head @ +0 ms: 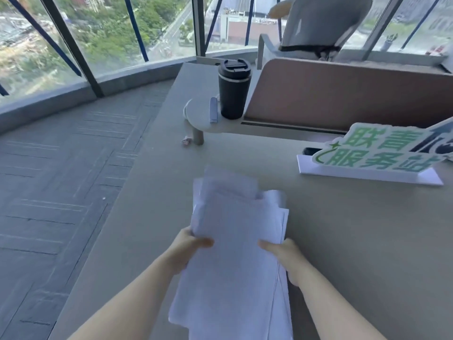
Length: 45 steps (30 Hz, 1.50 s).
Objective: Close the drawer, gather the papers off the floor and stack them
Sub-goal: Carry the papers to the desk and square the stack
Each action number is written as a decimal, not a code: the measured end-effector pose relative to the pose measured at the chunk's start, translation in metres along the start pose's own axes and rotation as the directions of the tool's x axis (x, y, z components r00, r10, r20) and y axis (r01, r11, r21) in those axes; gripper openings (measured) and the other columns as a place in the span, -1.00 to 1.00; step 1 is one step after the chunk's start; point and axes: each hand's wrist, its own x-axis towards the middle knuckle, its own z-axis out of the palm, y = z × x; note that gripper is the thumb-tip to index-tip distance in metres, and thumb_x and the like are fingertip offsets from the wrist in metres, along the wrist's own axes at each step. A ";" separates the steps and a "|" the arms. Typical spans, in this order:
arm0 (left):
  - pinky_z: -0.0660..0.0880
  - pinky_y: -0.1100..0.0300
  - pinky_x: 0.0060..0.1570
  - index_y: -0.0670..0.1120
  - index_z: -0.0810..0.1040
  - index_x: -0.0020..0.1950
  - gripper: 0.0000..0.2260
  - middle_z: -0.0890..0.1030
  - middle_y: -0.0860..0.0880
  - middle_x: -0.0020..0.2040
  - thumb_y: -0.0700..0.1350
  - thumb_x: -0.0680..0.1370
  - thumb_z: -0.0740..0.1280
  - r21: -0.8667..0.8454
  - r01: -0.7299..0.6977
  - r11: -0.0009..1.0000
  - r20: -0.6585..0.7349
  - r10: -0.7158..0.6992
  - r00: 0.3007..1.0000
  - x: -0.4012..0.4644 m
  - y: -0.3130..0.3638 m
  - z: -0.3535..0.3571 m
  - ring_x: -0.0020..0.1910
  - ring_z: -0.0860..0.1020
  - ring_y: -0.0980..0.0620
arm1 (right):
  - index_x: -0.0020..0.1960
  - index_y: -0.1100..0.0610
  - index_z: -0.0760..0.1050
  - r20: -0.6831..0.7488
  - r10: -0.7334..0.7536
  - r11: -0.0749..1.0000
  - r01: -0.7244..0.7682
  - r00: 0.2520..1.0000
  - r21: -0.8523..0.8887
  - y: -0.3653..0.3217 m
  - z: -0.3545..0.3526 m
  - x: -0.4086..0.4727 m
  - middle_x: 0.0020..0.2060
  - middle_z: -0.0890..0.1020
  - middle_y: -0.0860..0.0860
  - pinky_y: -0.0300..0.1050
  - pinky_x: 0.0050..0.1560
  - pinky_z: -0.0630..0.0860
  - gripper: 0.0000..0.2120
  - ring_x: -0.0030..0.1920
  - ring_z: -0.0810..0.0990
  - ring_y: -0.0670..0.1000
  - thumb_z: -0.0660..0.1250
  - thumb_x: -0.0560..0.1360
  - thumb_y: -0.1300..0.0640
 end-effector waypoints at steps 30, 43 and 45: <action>0.61 0.21 -0.20 -0.13 0.70 -0.04 -0.67 0.76 -0.03 -0.13 -0.27 0.21 0.55 0.050 -0.395 0.917 0.032 0.394 0.919 -0.027 0.102 0.023 -0.13 0.72 0.00 | -0.03 0.10 0.66 0.047 -0.508 0.855 0.496 0.860 0.151 -0.115 0.004 -0.052 -0.17 0.76 -0.01 -0.11 -0.14 0.63 -0.70 -0.14 0.72 -0.01 0.51 0.24 0.25; 0.60 0.00 -0.08 -0.08 0.72 -0.25 -0.84 0.74 -0.07 -0.20 -0.18 0.20 0.56 0.005 -0.421 0.907 -0.218 0.412 0.885 -0.017 0.092 0.022 -0.16 0.69 -0.09 | 0.03 0.10 0.66 -0.035 -0.468 0.873 0.468 0.883 0.140 -0.109 0.025 -0.053 -0.08 0.74 -0.06 -0.06 -0.06 0.62 -0.73 -0.04 0.69 0.11 0.49 0.38 0.34; 0.59 0.06 -0.15 -0.06 0.71 -0.37 -0.91 0.73 -0.01 -0.29 -0.20 0.22 0.58 0.043 -0.447 0.893 -0.235 0.444 0.865 -0.019 0.099 0.017 -0.26 0.68 -0.01 | 0.31 -0.11 0.42 -0.149 -0.647 0.739 0.663 0.747 0.115 -0.126 0.018 -0.070 0.17 0.62 -0.31 -0.15 0.09 0.57 -0.39 0.22 0.60 -0.03 0.50 0.38 0.32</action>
